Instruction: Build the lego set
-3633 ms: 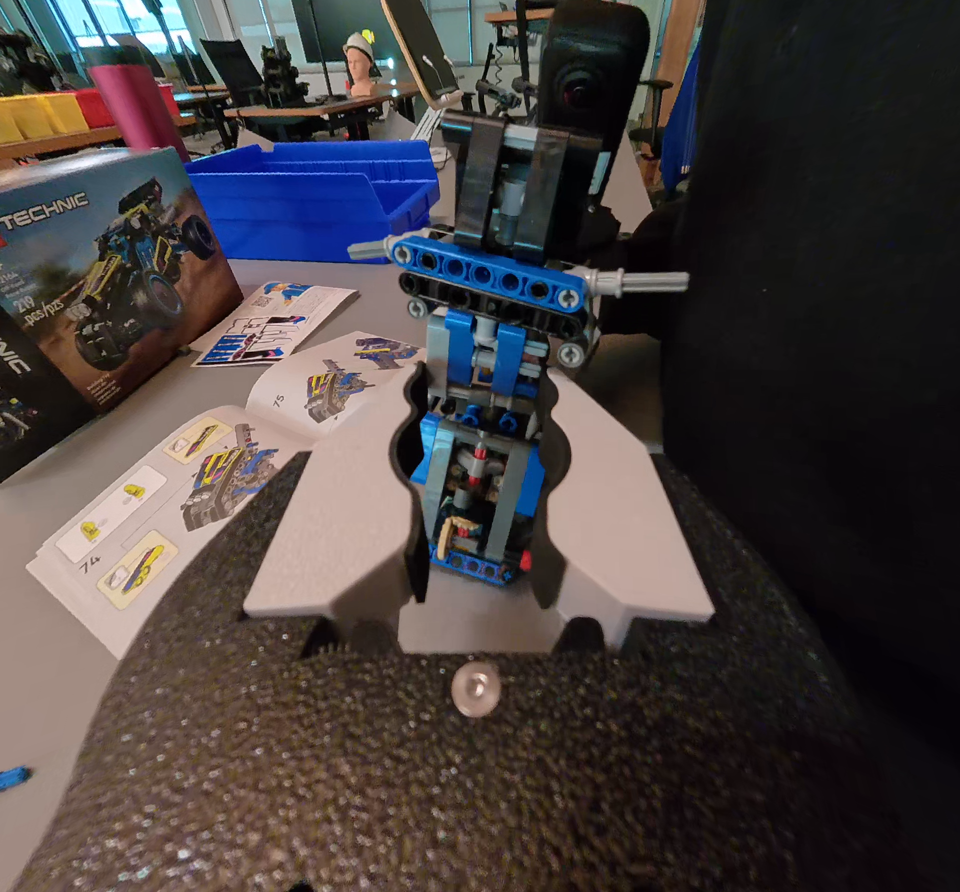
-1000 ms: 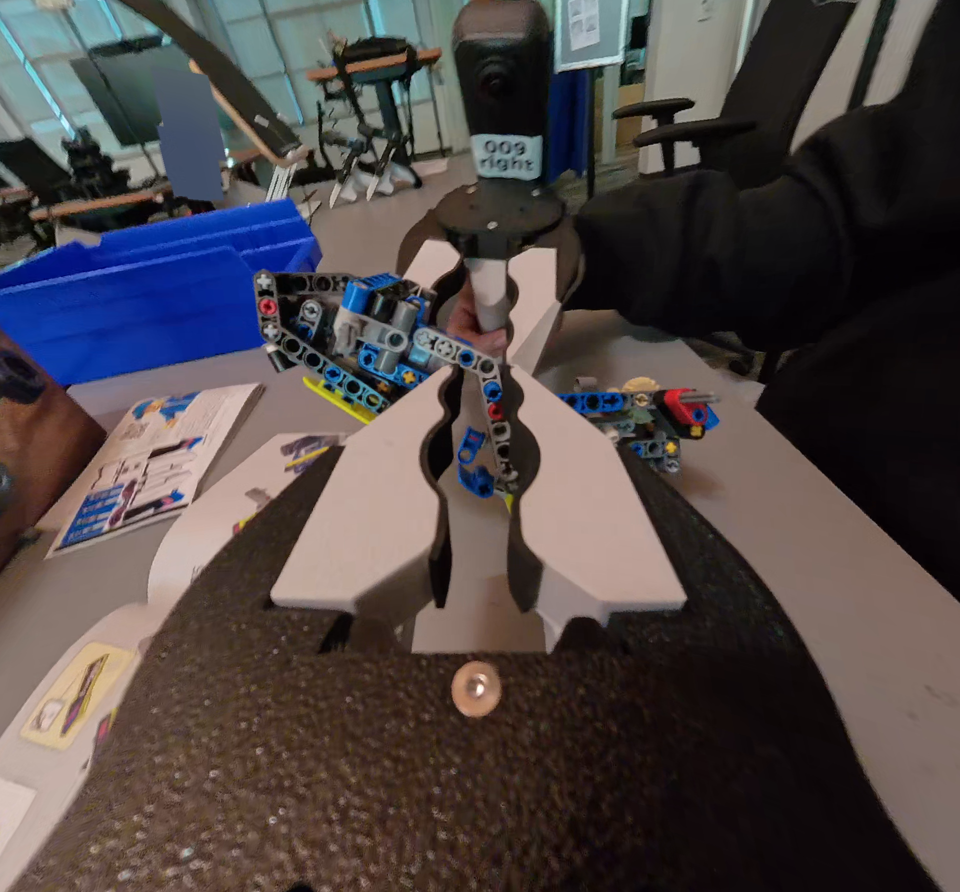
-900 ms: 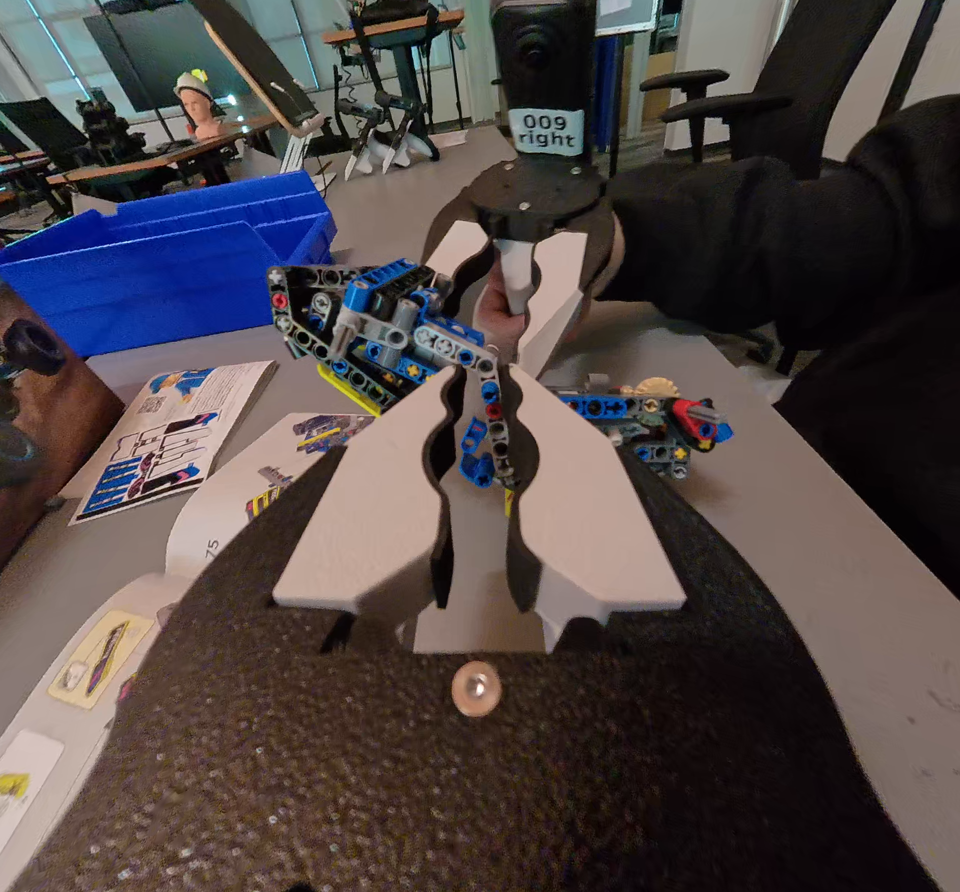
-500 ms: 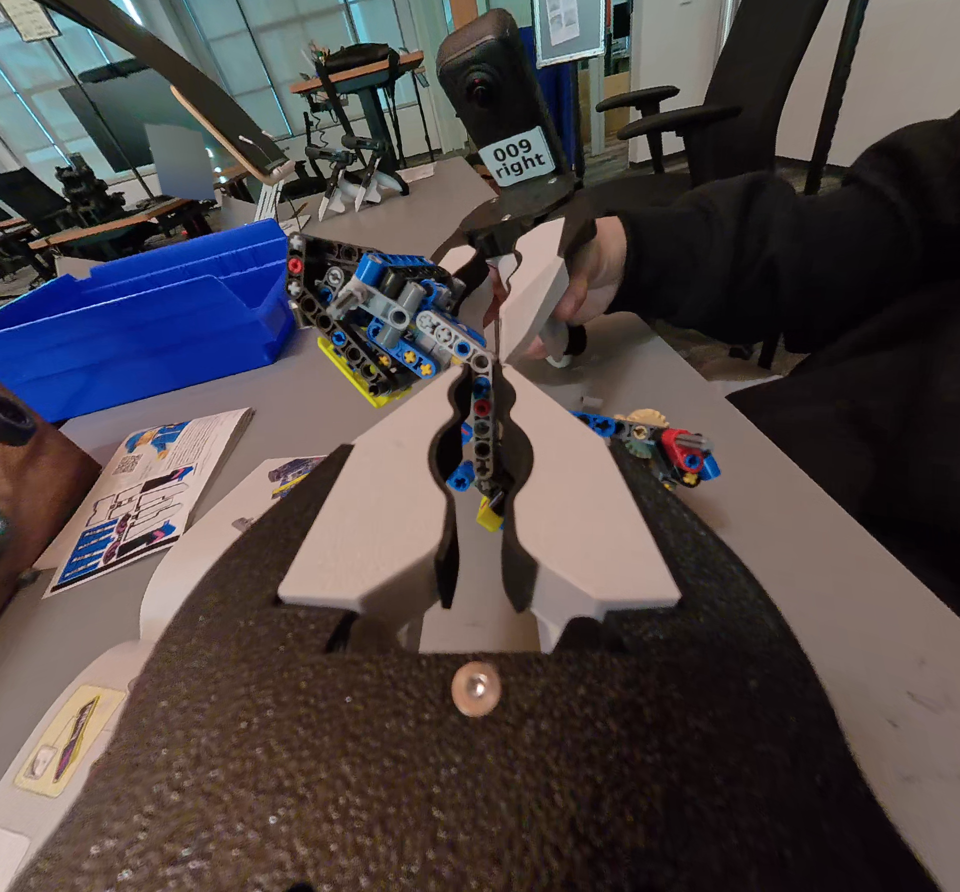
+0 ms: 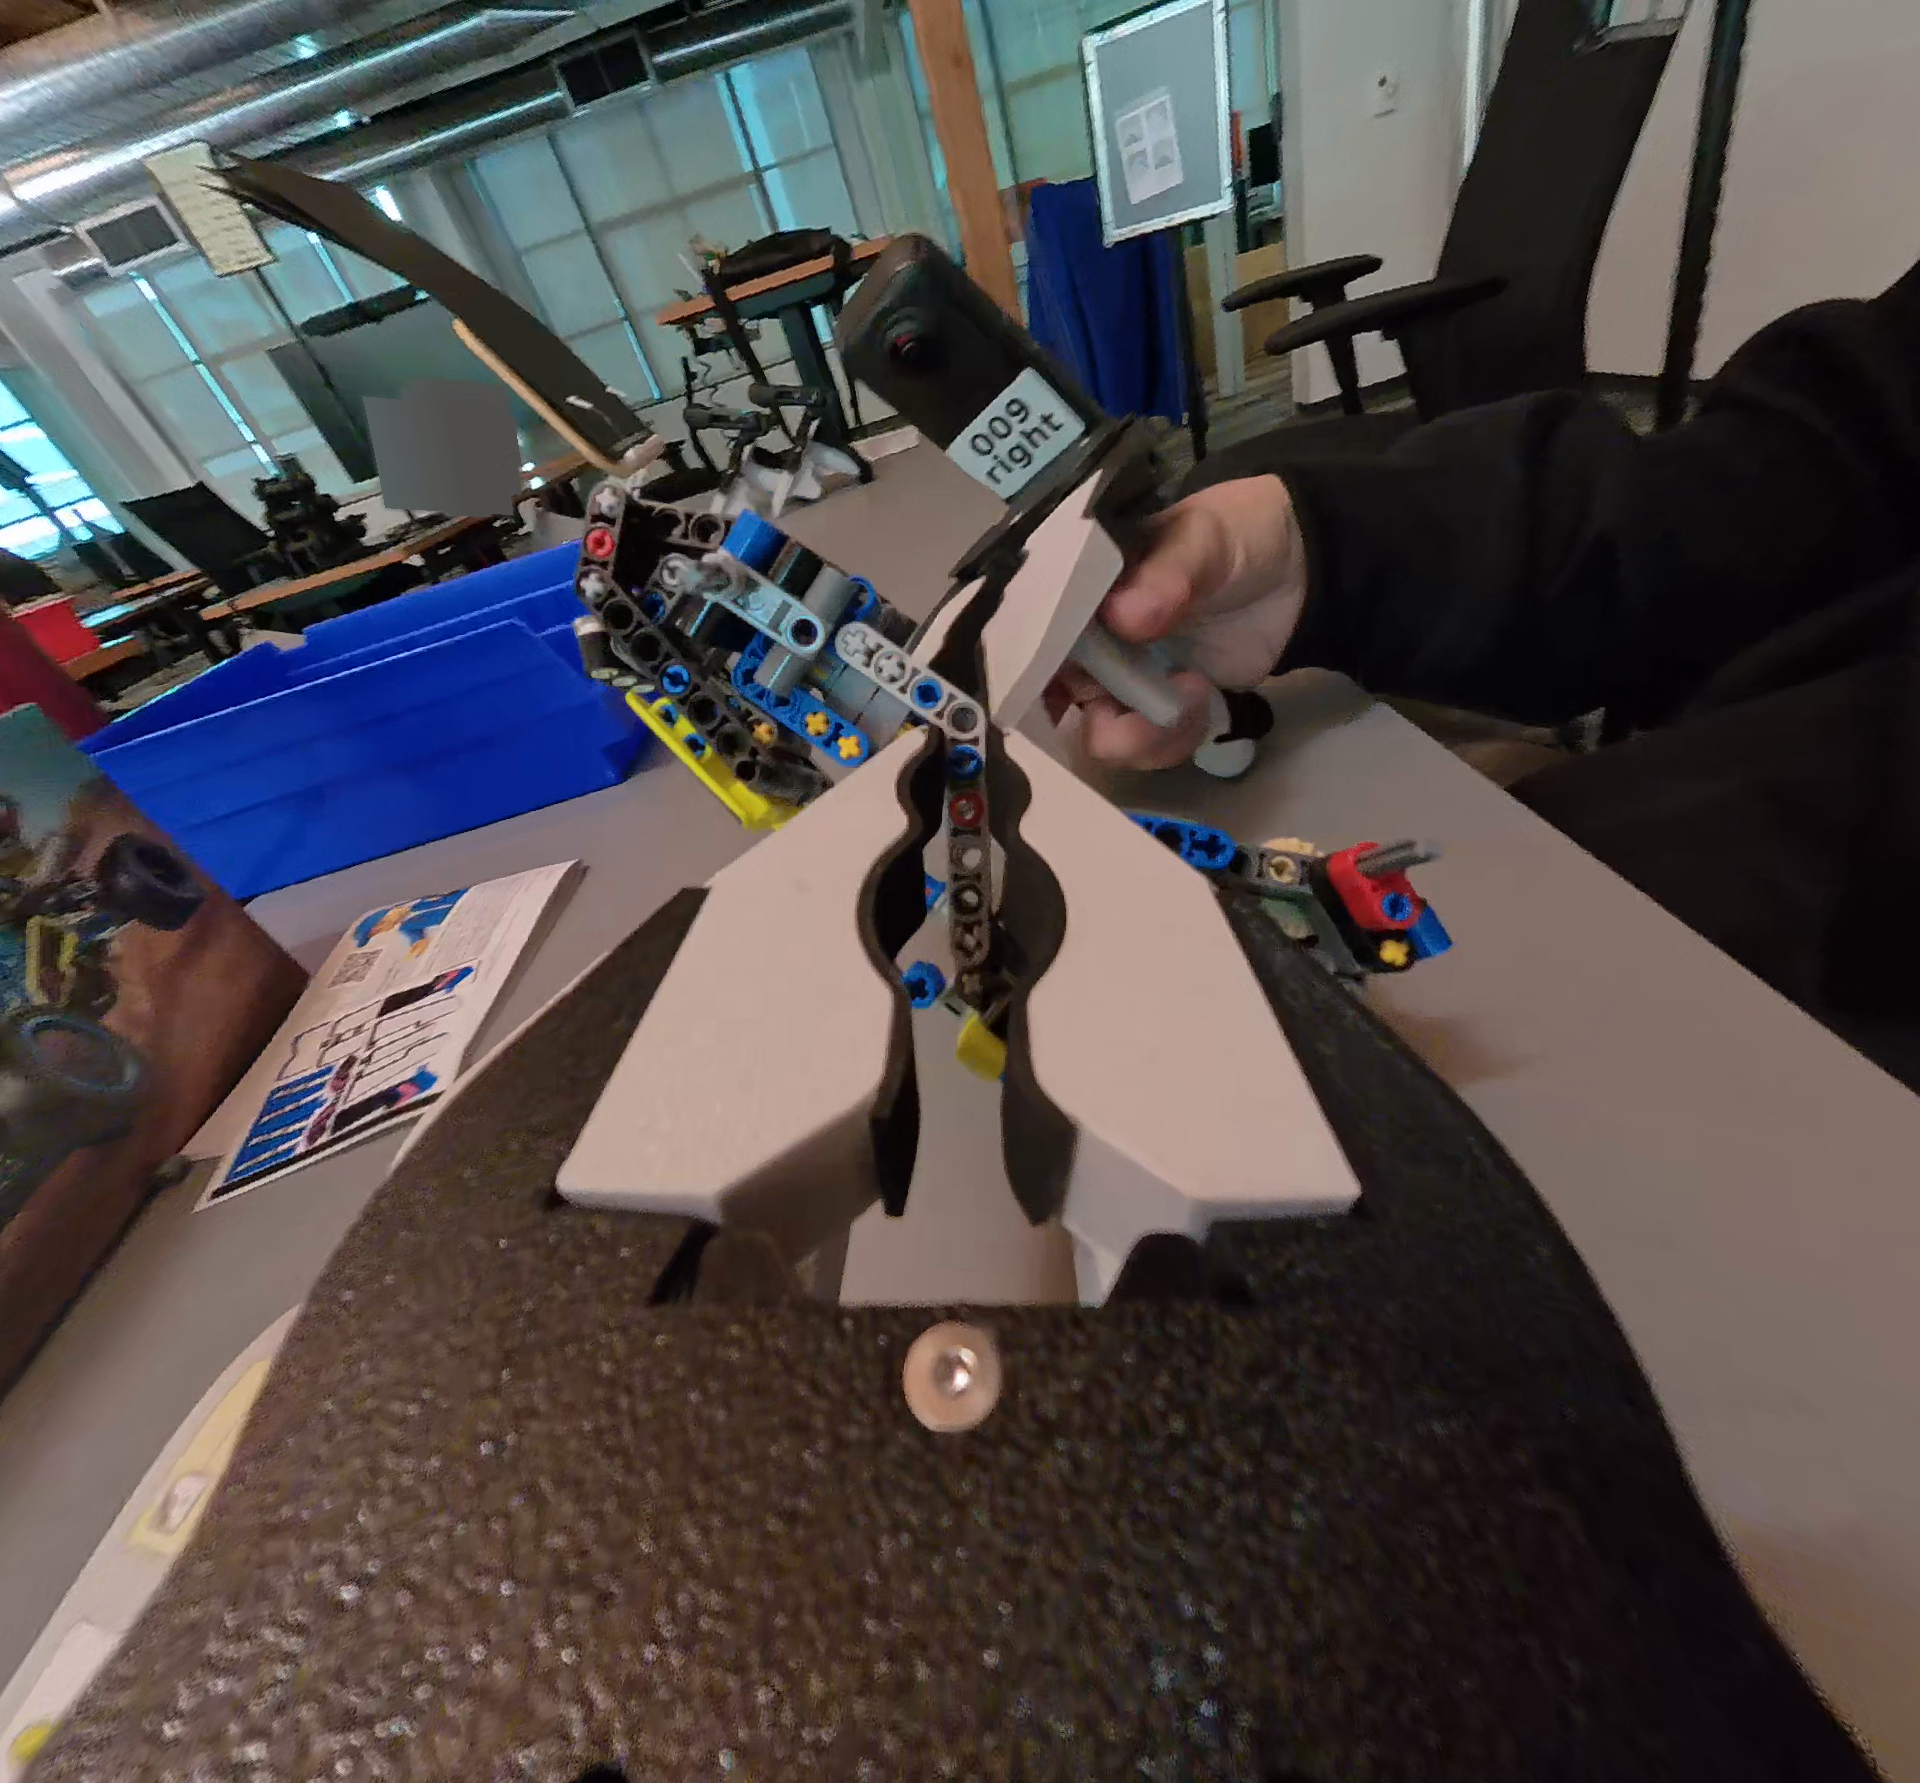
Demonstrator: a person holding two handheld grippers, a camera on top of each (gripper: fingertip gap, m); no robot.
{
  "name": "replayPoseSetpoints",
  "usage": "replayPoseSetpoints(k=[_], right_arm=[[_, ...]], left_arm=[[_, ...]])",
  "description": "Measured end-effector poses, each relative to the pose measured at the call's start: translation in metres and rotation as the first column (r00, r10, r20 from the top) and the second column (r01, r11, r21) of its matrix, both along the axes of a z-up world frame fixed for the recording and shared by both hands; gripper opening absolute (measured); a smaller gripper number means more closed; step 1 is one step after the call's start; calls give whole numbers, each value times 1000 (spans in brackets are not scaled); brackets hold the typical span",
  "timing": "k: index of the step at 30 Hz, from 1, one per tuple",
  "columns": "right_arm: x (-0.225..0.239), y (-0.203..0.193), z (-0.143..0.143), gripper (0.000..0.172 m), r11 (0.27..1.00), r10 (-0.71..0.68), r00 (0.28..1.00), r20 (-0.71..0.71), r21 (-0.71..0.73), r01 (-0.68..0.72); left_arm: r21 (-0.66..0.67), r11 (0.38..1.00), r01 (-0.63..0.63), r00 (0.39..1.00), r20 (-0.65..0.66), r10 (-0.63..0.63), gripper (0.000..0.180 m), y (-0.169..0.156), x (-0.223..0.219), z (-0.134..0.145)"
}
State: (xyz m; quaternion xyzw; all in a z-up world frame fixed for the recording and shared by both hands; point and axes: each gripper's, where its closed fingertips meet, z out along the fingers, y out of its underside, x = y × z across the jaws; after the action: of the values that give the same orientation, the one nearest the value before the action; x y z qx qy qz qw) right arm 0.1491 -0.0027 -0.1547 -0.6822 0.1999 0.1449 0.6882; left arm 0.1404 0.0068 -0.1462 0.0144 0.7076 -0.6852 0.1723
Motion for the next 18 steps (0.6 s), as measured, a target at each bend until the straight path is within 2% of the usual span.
replayPoseSetpoints(k=[9, 16, 18], right_arm=[[8, 13, 0, 9, 995, -36, 974, 224, -78, 55], [3, 20, 2, 7, 981, -53, 919, 390, -154, 122], [0, 21, 2, 6, 968, -46, 888, 458, -199, 153]], left_arm=[[23, 998, -62, 997, -43, 62, 4, 12, 10, -1], [83, 996, -23, 980, -194, 39, 5, 21, 5, -4], [111, 994, 0, 966, -258, 29, 11, 23, 2, -8]])
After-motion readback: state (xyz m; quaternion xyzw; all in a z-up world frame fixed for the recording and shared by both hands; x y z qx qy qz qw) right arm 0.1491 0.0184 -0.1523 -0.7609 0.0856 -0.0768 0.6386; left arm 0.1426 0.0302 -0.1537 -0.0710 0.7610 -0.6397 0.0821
